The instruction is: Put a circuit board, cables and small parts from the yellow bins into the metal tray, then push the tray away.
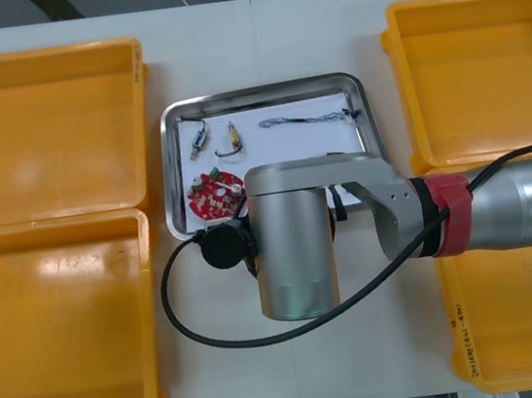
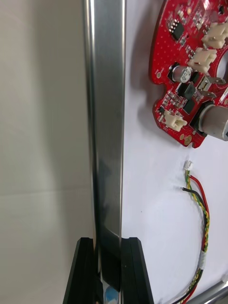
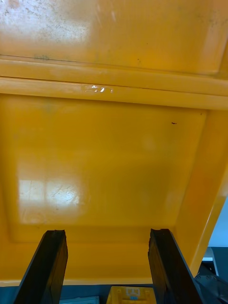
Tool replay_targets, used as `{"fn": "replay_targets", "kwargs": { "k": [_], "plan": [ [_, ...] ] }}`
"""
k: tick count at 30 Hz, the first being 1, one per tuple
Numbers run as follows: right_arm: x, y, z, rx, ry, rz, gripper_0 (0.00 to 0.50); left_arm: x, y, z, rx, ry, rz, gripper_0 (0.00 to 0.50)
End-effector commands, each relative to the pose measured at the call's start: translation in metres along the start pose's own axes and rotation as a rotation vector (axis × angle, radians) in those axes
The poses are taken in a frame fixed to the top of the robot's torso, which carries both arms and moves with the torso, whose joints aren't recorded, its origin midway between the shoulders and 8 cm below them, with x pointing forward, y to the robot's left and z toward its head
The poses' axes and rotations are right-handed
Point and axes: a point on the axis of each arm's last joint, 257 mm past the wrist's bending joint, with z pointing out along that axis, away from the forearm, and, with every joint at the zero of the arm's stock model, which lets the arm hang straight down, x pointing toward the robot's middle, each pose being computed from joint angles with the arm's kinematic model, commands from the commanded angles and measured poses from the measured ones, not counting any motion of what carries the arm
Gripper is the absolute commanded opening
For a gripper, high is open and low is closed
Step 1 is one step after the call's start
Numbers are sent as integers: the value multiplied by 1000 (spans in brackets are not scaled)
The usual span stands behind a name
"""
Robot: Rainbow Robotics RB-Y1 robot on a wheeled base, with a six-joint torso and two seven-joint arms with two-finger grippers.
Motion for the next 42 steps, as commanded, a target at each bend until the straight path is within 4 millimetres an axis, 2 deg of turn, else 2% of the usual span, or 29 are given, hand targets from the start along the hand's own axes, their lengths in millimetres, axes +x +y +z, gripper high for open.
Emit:
{"fn": "replay_targets", "kwargs": {
  "k": [1,15,18,24,35,42],
  "plan": [
    [0,-39,-4,79,12,-36,0,-2,13,-13,-45,-20,77,500],
    [0,-83,0,146,25,-15,0,-2,13,-13,-45,-20,77,500],
    [1,-99,1,170,29,-10,0,-2,13,-13,-45,-20,77,500],
    [-3,-113,10,188,0,5,0,-2,13,-13,-45,-20,77,500],
    [2,-144,14,252,11,-8,0,-2,13,-13,-45,-20,77,500],
    [-2,-159,17,276,-11,-32,0,-2,13,-13,-45,-20,77,500]
  ]
}}
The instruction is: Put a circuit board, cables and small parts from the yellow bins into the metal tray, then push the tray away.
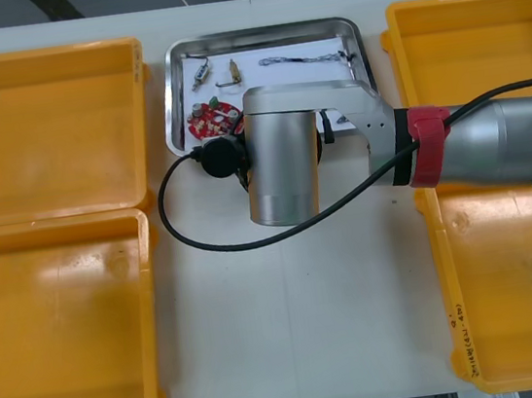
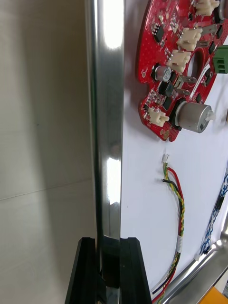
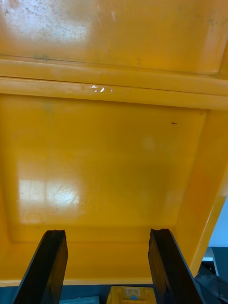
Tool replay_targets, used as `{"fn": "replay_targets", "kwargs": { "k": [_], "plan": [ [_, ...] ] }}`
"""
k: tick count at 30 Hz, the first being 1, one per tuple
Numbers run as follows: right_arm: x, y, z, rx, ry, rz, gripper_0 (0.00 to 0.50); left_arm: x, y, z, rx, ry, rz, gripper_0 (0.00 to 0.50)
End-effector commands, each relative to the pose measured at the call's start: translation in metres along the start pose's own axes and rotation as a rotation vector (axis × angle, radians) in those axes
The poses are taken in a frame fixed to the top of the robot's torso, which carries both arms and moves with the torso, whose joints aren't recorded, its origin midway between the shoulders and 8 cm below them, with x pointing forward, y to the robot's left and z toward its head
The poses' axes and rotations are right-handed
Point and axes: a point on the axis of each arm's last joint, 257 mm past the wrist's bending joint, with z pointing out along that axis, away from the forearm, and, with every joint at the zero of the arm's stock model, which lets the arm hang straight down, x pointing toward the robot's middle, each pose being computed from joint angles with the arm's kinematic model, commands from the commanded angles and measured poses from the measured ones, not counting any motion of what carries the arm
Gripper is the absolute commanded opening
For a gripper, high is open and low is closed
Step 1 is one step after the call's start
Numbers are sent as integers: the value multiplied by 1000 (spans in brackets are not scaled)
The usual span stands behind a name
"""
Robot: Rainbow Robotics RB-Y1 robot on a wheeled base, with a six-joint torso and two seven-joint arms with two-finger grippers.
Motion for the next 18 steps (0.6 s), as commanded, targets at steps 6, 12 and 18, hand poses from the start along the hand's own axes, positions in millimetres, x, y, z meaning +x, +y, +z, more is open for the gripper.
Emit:
{"fn": "replay_targets", "kwargs": {
  "k": [6,12,18],
  "plan": [
    [-11,-50,3,96,-51,-84,0,-2,13,-13,-45,-20,77,500],
    [-8,-60,11,108,-58,-76,0,-2,13,-13,-45,-20,77,500],
    [-4,-68,19,117,-61,-61,0,-2,13,-13,-45,-20,77,500]
  ]
}}
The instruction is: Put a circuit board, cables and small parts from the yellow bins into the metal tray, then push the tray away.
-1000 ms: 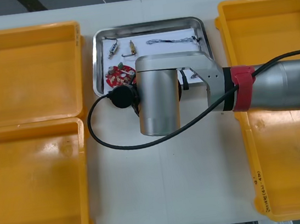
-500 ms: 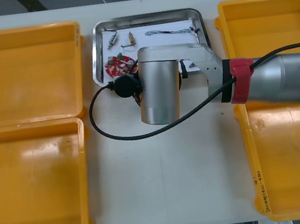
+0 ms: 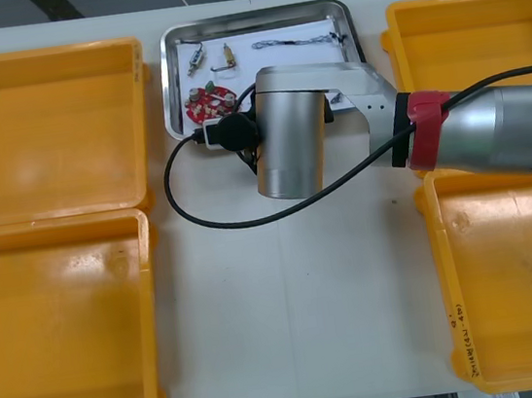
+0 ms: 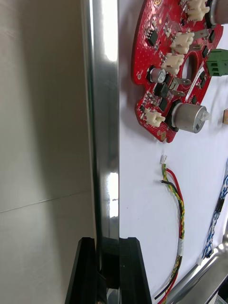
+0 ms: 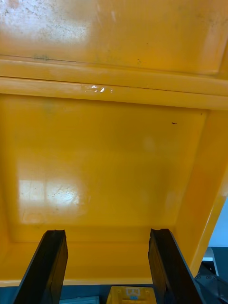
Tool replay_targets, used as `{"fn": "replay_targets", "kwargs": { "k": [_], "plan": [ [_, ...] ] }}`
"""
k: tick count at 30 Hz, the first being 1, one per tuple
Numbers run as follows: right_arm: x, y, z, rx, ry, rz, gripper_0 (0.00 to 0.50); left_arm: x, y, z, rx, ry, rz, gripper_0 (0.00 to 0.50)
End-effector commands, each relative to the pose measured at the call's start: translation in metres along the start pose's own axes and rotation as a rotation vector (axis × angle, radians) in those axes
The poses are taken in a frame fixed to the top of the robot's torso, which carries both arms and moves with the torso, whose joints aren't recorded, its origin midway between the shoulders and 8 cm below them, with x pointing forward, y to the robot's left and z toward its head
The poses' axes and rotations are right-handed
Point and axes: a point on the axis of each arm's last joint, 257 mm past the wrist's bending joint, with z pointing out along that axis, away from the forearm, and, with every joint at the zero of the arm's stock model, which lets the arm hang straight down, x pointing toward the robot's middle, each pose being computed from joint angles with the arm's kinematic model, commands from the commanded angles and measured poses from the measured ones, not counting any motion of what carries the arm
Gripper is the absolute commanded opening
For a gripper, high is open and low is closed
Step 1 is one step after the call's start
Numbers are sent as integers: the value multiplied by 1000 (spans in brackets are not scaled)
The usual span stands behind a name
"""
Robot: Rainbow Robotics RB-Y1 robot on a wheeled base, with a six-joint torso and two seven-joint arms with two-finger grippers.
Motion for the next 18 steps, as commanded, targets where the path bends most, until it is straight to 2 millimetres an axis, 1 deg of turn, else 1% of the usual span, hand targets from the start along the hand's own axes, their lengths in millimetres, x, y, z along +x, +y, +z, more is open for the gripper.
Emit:
{"fn": "replay_targets", "kwargs": {
  "k": [1,11,17,18],
  "plan": [
    [0,-41,-3,77,-5,-49,0,-2,13,-13,-45,-20,77,500],
    [-1,-49,4,94,-28,-41,0,-2,13,-13,-45,-20,77,500],
    [-4,-50,10,94,-41,-33,0,-2,13,-13,-45,-20,77,500],
    [-3,-51,11,96,-38,-31,30,-2,13,-13,-45,-20,77,500]
  ]
}}
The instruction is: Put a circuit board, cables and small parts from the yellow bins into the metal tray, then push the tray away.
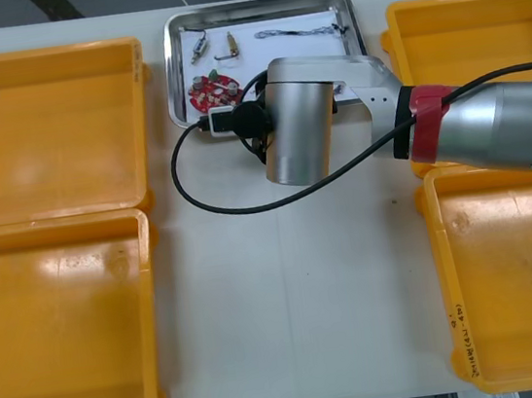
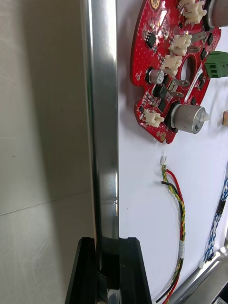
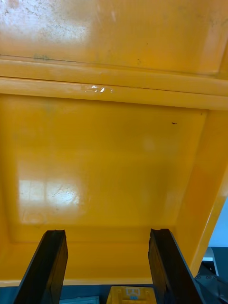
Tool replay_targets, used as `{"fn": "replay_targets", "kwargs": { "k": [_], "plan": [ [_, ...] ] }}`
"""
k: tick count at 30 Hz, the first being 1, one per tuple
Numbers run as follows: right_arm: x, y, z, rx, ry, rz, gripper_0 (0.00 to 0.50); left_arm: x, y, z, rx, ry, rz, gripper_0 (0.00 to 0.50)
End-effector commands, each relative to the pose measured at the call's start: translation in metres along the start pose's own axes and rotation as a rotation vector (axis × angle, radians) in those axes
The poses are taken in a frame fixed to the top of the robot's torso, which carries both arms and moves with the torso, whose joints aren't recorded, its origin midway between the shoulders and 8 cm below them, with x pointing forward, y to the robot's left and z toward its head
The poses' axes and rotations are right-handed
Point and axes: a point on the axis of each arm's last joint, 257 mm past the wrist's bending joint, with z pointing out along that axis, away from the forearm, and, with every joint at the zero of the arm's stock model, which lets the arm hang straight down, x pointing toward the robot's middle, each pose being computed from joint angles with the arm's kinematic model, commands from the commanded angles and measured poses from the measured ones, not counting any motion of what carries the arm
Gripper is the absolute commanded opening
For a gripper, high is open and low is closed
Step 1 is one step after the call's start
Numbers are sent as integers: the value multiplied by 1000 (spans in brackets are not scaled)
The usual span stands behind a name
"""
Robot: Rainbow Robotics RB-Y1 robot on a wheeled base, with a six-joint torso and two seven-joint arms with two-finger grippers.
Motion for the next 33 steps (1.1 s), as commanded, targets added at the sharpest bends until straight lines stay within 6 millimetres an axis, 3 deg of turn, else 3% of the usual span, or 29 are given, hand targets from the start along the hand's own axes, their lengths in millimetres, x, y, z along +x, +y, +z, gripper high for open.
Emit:
{"fn": "replay_targets", "kwargs": {
  "k": [1,2,4,6,8,10,16,22,33],
  "plan": [
    [-10,-35,-4,66,-14,-55,127,-2,13,-13,-45,-20,77,500],
    [-10,-35,-2,65,-16,-54,198,-2,13,-13,-45,-20,77,500],
    [-9,-34,0,64,-11,-52,238,-2,13,-13,-45,-20,77,500],
    [-7,-33,1,61,-5,-47,309,-2,13,-13,-45,-20,77,500],
    [-6,-31,3,57,-3,-41,428,-2,13,-13,-45,-20,77,500],
    [-5,-31,3,58,-1,-40,500,-2,13,-13,-45,-20,77,500],
    [-4,-29,-1,52,18,-41,500,-2,13,-13,-45,-20,77,500],
    [-9,-34,-21,42,43,-22,500,-2,13,-13,-45,-20,77,500],
    [-13,-11,-82,-111,61,114,500,-2,13,-13,-45,-20,77,500]
  ]
}}
